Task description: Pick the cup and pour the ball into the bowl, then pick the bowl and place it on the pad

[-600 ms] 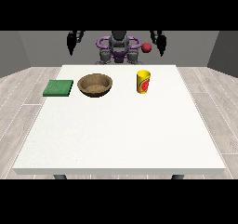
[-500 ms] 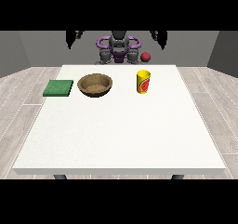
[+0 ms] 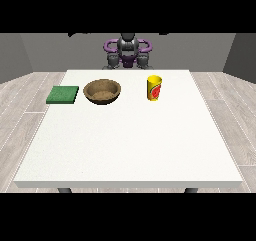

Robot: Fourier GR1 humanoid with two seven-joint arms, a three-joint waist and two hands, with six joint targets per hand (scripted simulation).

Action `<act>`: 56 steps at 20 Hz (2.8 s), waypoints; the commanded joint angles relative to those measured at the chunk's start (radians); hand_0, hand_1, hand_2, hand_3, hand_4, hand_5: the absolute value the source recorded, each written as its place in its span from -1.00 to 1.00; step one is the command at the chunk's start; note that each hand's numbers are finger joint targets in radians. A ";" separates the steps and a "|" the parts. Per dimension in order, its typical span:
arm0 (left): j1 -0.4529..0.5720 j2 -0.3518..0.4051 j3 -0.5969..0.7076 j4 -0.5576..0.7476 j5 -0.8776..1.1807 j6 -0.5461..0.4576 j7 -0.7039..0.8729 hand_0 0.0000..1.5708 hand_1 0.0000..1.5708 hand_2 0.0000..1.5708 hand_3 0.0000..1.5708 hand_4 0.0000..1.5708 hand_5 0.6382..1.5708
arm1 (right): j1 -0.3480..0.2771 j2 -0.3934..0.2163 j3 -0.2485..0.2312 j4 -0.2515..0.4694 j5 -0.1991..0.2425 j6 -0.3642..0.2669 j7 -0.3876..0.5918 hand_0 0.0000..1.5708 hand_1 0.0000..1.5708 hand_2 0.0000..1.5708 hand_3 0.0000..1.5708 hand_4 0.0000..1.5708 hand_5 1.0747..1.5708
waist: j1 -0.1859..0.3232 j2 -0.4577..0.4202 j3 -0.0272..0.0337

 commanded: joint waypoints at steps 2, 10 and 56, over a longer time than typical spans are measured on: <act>-0.013 -0.023 -0.071 -0.167 -0.027 0.095 0.188 -1.00 -1.00 -1.00 -1.00 -1.00 0.93 | 0.032 -0.007 -0.030 -0.079 -0.043 0.004 0.073 -1.00 -1.00 -1.00 -1.00 -0.30 0.97 | 0.011 0.018 0.0013; -0.082 -0.017 0.011 -0.062 -0.053 0.025 -0.098 -1.00 -1.00 -1.00 -1.00 -1.00 0.89 | -0.054 0.014 -0.069 -0.032 -0.031 0.021 -0.111 -1.00 -1.00 -1.00 -1.00 -0.52 0.97 | -0.003 0.265 0.0009; -0.473 0.042 0.102 0.974 -0.490 0.463 -0.706 0.63 0.63 1.00 1.00 0.51 0.94 | -0.315 -0.207 -0.220 0.257 -0.174 0.189 -0.055 -1.00 -1.00 -1.00 -0.70 -0.79 0.99 | -0.116 0.265 0.0057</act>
